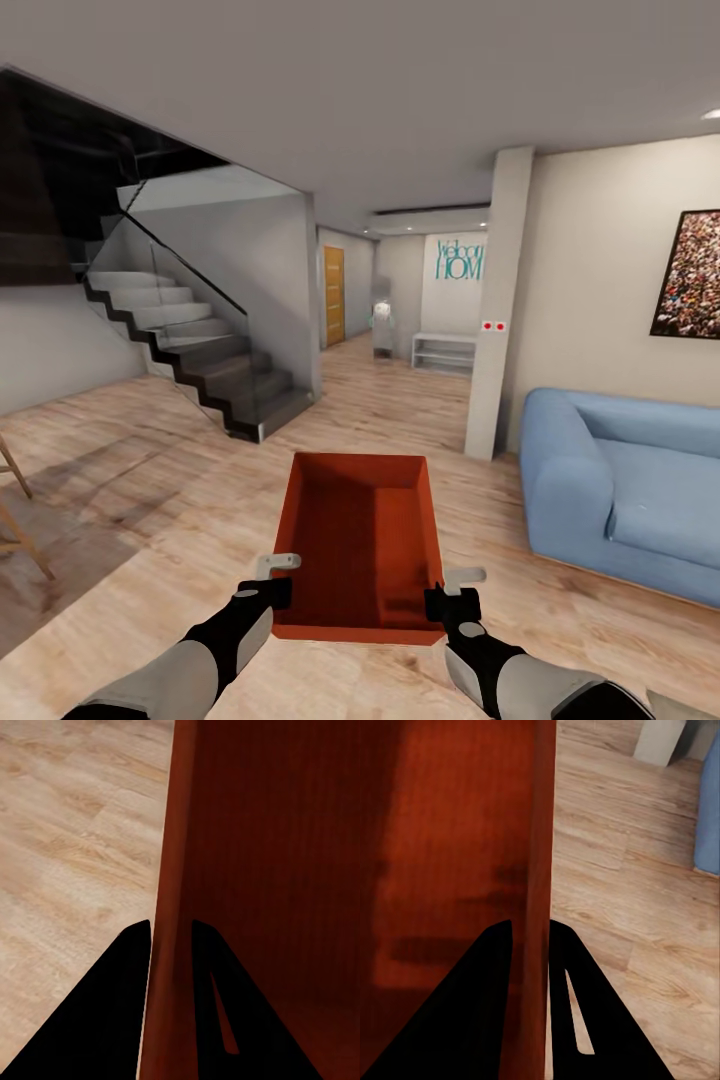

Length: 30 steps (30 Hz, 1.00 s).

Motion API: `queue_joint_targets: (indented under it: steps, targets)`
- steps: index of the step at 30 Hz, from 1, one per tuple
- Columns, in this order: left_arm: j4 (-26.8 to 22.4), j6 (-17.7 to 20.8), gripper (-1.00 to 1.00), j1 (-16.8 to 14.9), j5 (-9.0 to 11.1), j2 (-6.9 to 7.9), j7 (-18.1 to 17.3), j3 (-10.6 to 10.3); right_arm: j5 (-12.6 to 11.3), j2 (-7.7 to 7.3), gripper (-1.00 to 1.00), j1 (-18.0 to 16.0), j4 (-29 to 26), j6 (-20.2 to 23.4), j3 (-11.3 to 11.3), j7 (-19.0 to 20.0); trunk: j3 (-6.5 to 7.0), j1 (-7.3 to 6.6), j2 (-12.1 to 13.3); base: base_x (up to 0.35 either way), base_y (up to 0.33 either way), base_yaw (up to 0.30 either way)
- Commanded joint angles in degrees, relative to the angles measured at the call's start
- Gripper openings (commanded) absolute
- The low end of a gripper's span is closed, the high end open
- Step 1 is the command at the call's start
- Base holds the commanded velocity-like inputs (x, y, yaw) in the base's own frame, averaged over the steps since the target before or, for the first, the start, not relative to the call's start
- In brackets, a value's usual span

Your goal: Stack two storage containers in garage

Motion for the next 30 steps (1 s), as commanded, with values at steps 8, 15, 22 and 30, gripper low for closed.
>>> queue_joint_targets:
  steps: [8,15,22,30]
  targets:
    - [-0.2,0.4,-1.00,0.0,-0.2,0.40,1.2,2.0,0.7,0.03,-1.00,-0.1,-0.1,0.0,-1.8,-0.1,-0.09,0.05,-0.1,0.323,0.000,-0.011]
    - [-0.2,0.4,-1.00,0.0,-0.2,0.42,1.2,2.0,0.7,-0.05,-1.00,-0.1,-0.1,0.0,-1.8,0.2,-0.09,0.05,-0.1,0.323,0.000,-0.205]
    - [-0.1,0.4,-1.00,0.0,-0.2,0.47,1.2,2.0,0.7,-0.06,-1.00,-0.1,-0.1,0.0,-1.8,0.2,-0.09,0.05,-0.1,0.323,0.000,-0.271]
    - [-0.2,0.4,-1.00,0.0,-0.2,0.49,1.2,2.0,0.6,-0.01,-1.00,-0.1,-0.1,0.0,-1.8,0.1,-0.09,0.05,-0.1,0.323,0.000,-0.104]
